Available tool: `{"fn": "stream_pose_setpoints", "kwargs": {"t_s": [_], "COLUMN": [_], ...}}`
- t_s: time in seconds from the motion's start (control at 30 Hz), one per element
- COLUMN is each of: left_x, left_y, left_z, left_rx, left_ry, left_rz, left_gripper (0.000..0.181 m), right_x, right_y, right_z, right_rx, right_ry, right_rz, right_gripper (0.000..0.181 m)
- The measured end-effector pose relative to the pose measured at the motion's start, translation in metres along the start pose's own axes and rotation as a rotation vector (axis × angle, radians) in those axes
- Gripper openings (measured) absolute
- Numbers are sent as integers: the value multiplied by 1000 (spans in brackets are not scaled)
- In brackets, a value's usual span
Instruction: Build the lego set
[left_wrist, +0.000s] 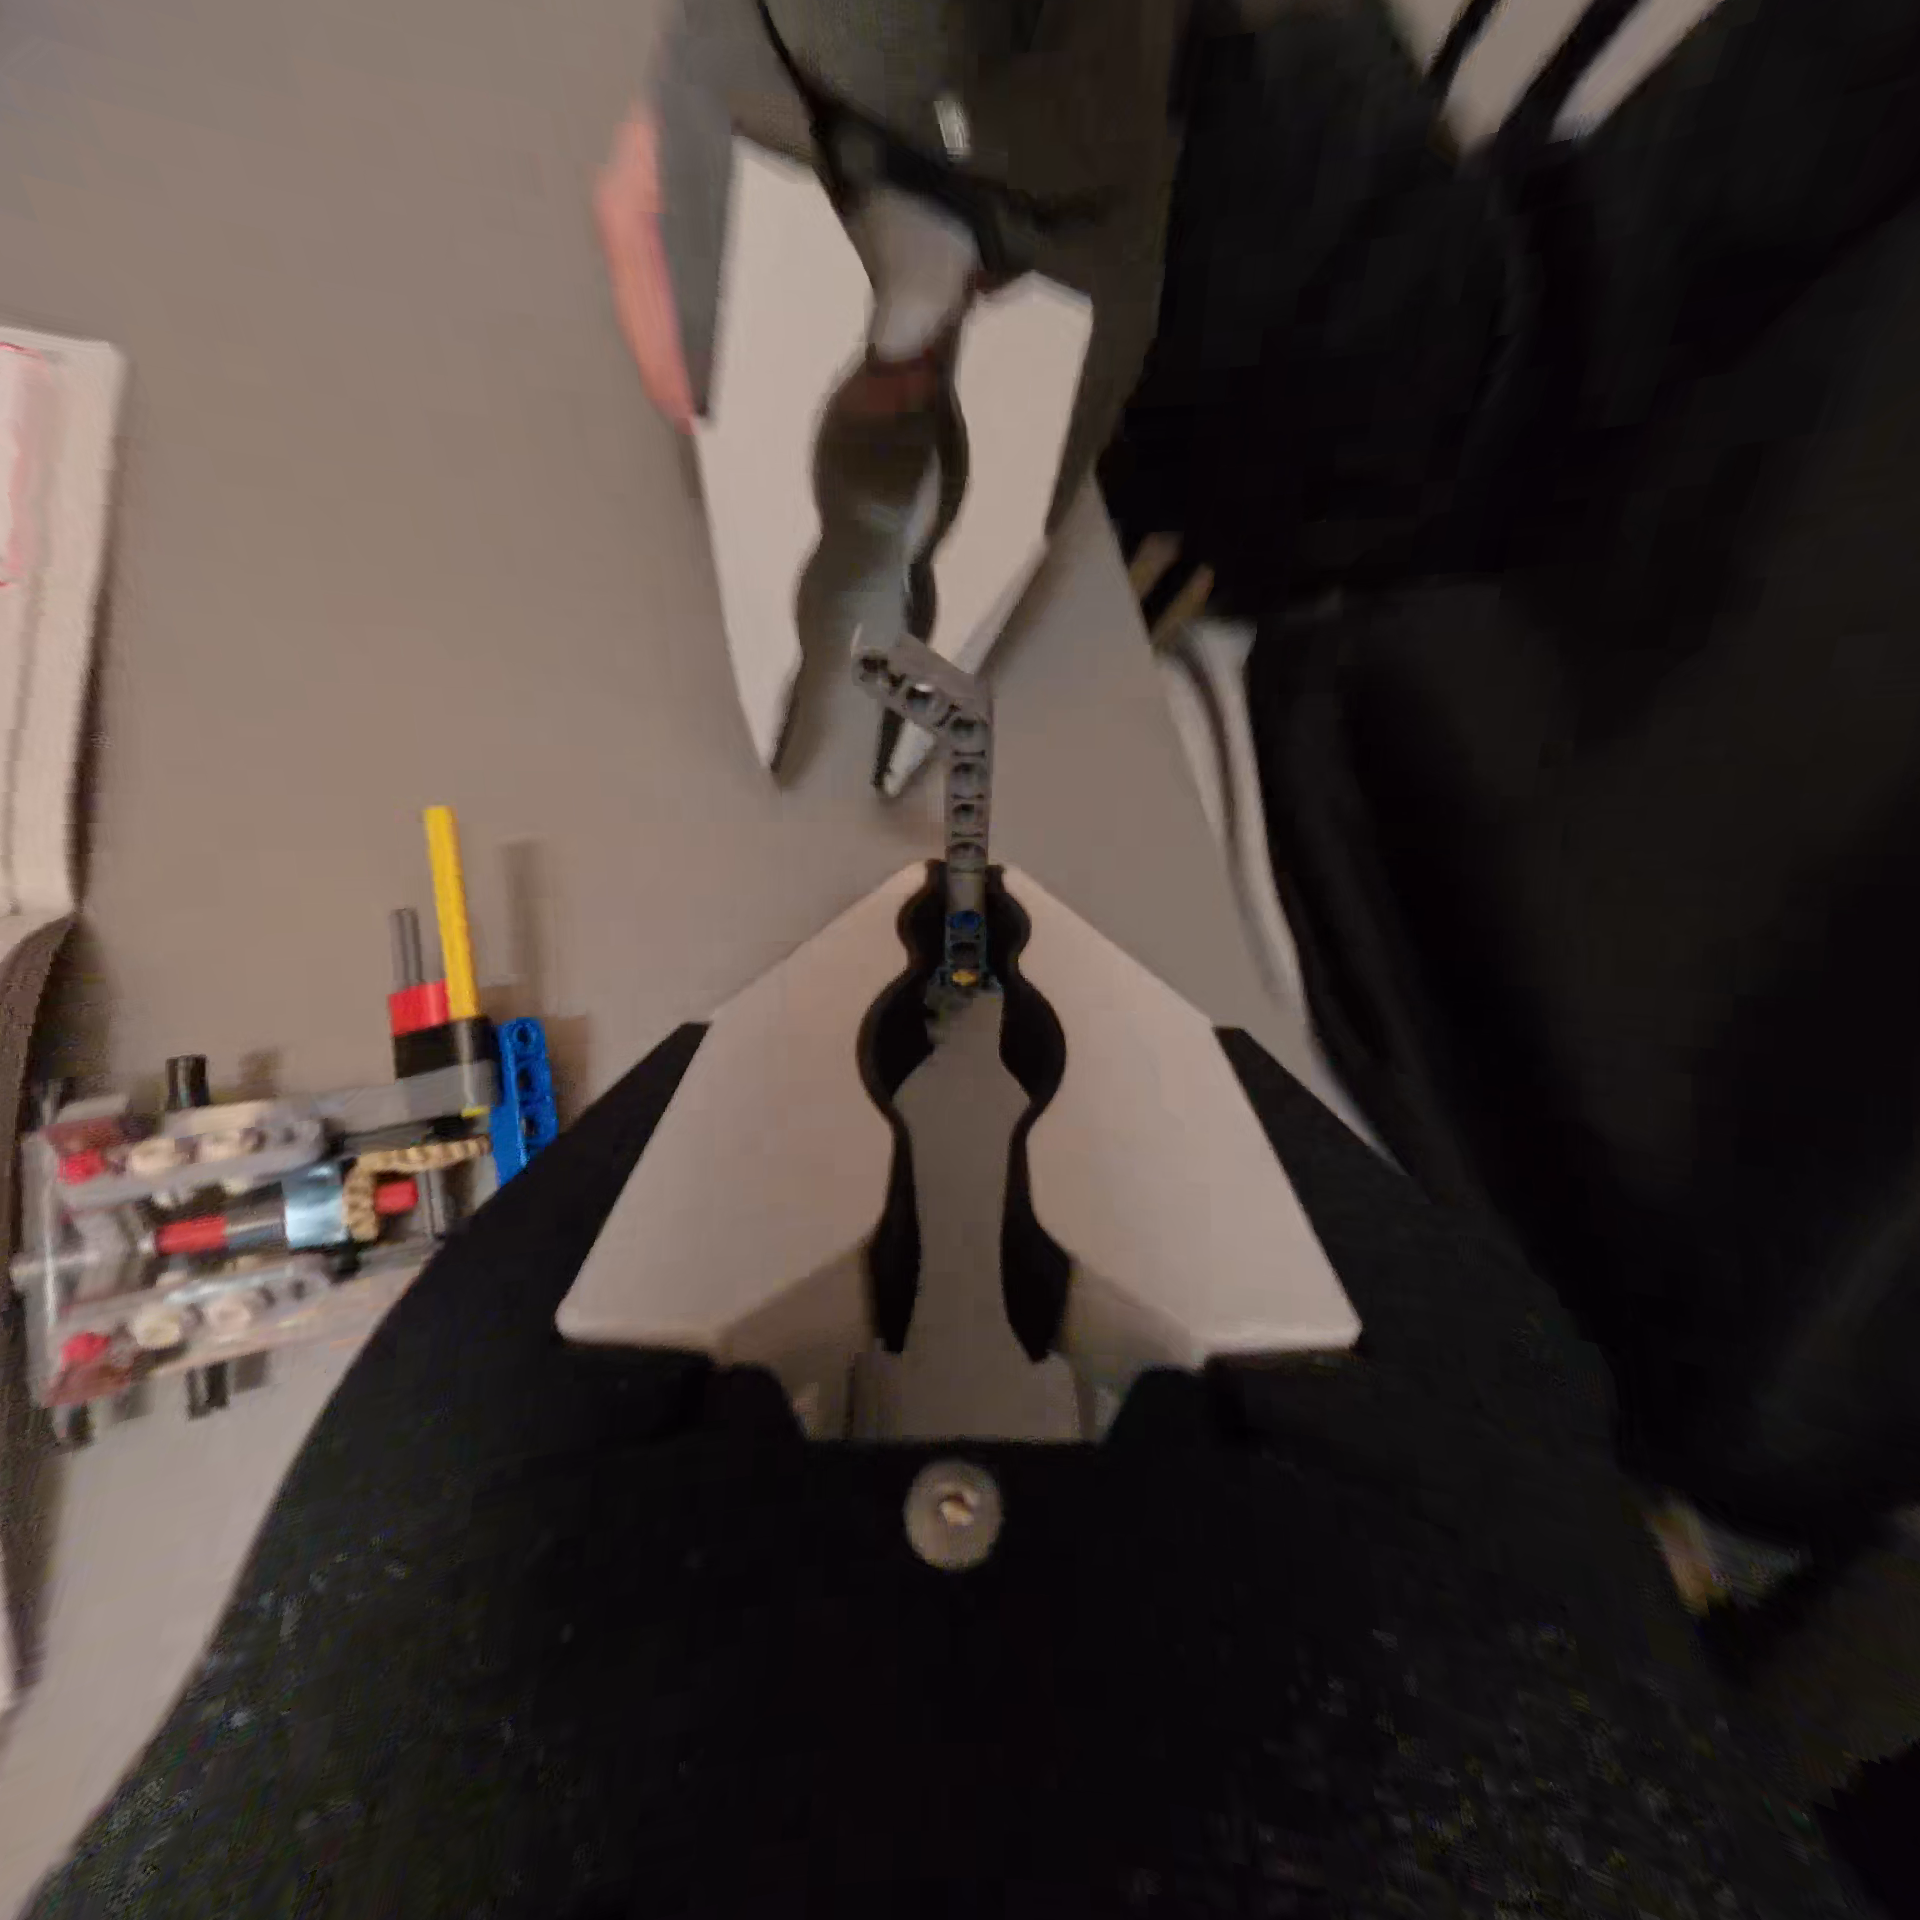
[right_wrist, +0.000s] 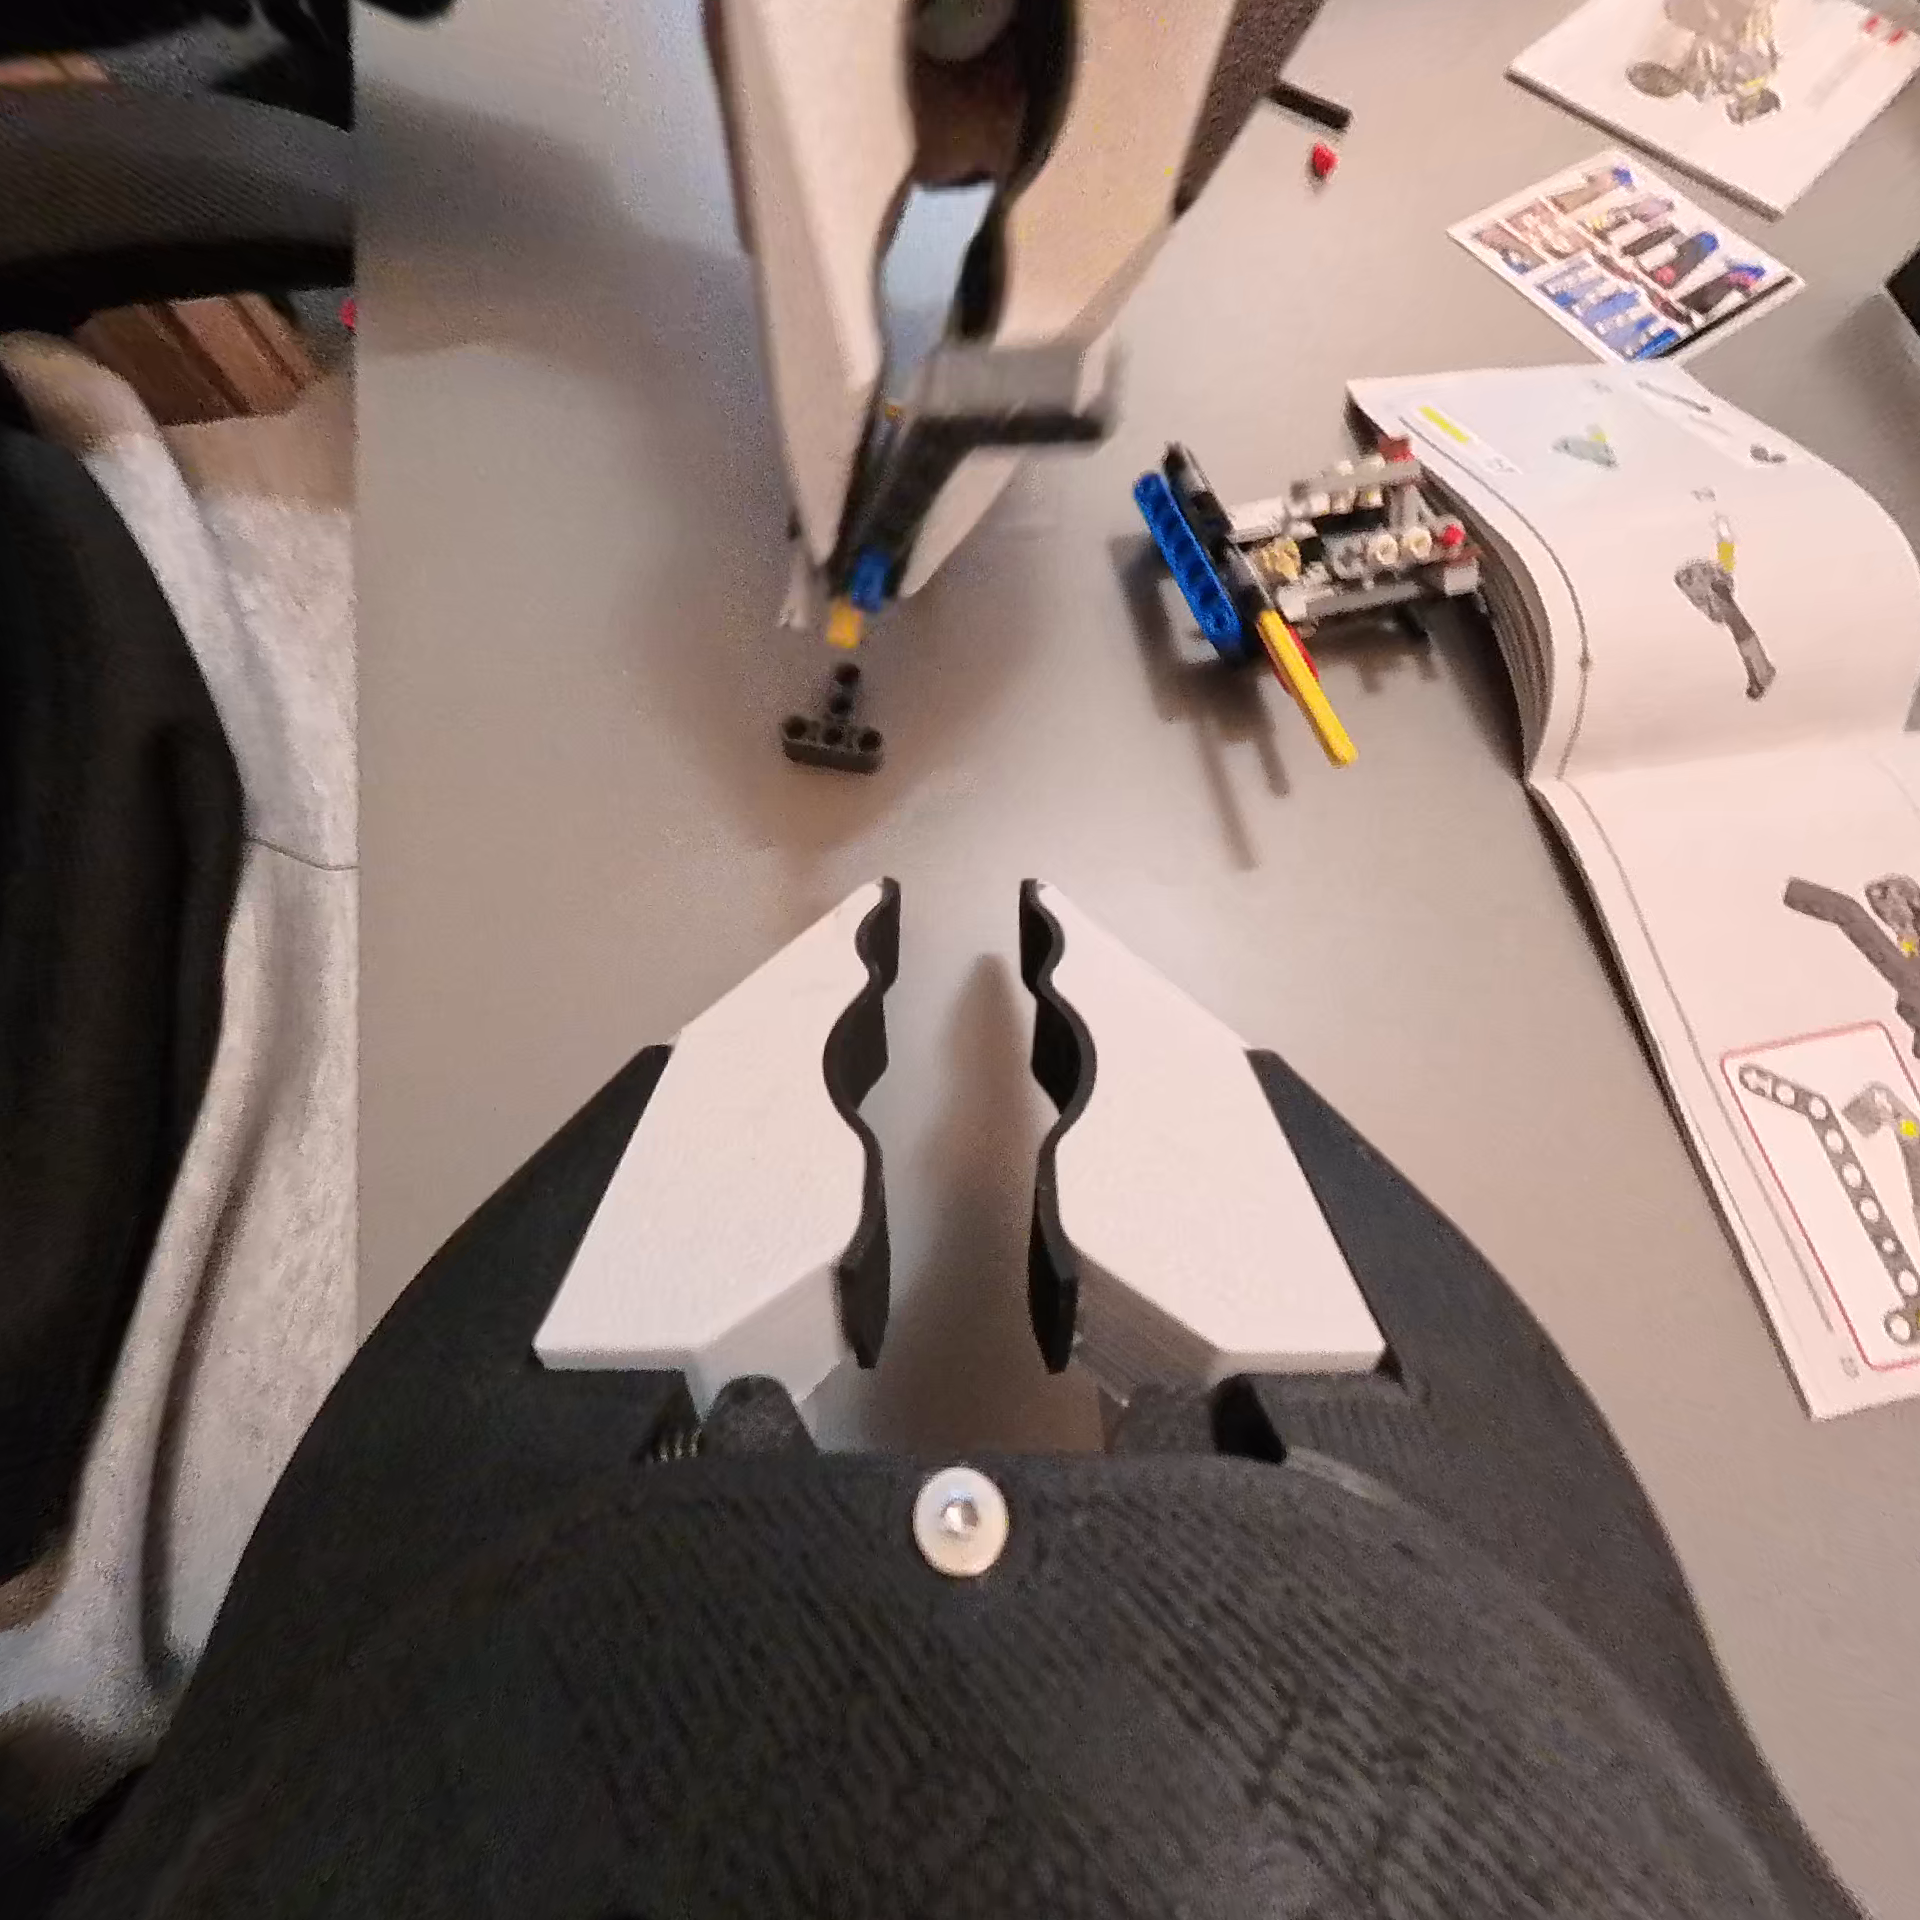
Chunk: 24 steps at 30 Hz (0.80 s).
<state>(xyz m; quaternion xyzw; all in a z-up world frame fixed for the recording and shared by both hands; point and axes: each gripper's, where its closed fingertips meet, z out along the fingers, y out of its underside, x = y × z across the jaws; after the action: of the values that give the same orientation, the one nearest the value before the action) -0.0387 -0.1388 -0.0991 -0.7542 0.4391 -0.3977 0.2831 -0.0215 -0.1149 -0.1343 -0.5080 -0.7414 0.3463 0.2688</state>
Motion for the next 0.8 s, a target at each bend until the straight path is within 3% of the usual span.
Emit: {"fn": "stream_pose_setpoints", "kwargs": {"t_s": [0.03, 0.23, 0.33, 0.47, 0.53, 0.67, 0.8], "left_x": [1, 15, 26, 29, 19, 5, 3], "left_y": [-11, -64, -64, -54, -41, -13, 0], "left_z": [-8, -90, -107, -97, -84, -65, -55], "left_rx": [127, 992, 1164, 1113, 984, 719, 578], "left_ry": [1, 31, 8, -64, -140, -239, -249], "left_rz": [-29, -164, -142, -130, -174, -207, -191], "left_gripper": [5, 5, 4, 5, 5, 5, 5], "right_x": [-2, -9, -9, -14, -12, -5, -5], "right_y": [-4, -32, -57, -87, -90, -69, -47], "right_z": [0, 3, 3, 2, 4, 16, 24], "right_rx": [6, 53, 131, 227, 229, 153, 67], "right_ry": [1, 29, 77, 113, 137, 124, 112], "right_rz": [-14, -67, -86, -96, -84, -55, -30], "right_gripper": [21, 20, 18, 14, 14, 15, 15]}}
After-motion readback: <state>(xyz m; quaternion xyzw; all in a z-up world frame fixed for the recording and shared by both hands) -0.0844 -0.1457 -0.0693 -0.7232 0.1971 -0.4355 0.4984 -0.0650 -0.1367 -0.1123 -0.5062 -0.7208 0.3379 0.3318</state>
